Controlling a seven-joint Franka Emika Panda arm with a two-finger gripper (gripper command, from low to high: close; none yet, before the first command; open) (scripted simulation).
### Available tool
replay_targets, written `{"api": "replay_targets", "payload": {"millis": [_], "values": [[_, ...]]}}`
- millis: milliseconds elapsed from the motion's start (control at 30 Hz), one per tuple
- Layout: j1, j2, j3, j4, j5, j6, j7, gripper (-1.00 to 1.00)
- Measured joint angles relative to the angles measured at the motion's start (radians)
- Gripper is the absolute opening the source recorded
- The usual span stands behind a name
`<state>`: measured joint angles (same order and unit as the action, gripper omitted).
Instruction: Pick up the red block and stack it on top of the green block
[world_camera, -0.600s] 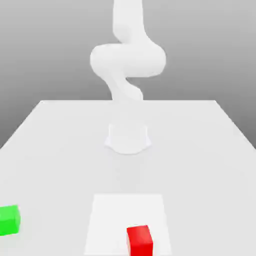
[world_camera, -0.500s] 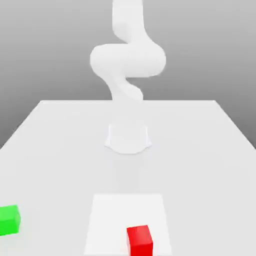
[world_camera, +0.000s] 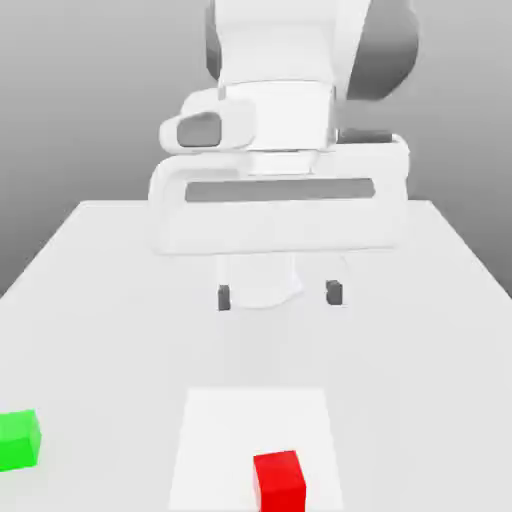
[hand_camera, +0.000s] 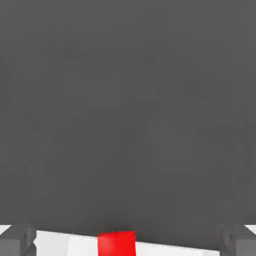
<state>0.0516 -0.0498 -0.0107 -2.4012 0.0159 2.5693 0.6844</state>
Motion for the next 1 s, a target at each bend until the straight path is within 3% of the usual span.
{"api": "replay_targets", "payload": {"millis": [233,400,433,633,833,1000], "values": [[0.006,0.254,0.004,-0.033,-0.010,0.093,-0.027,0.00],[0.006,0.435,0.006,-0.013,-0.011,0.231,-0.031,0.00],[0.006,0.453,0.006,-0.011,-0.011,0.246,-0.031,-1.00],[0.005,0.462,0.007,-0.009,-0.012,0.254,-0.030,-1.00],[-0.003,0.298,-0.001,-0.033,-0.010,0.113,-0.024,-1.00],[-0.118,0.269,-0.133,-0.011,0.041,0.057,0.070,-1.00]]}}
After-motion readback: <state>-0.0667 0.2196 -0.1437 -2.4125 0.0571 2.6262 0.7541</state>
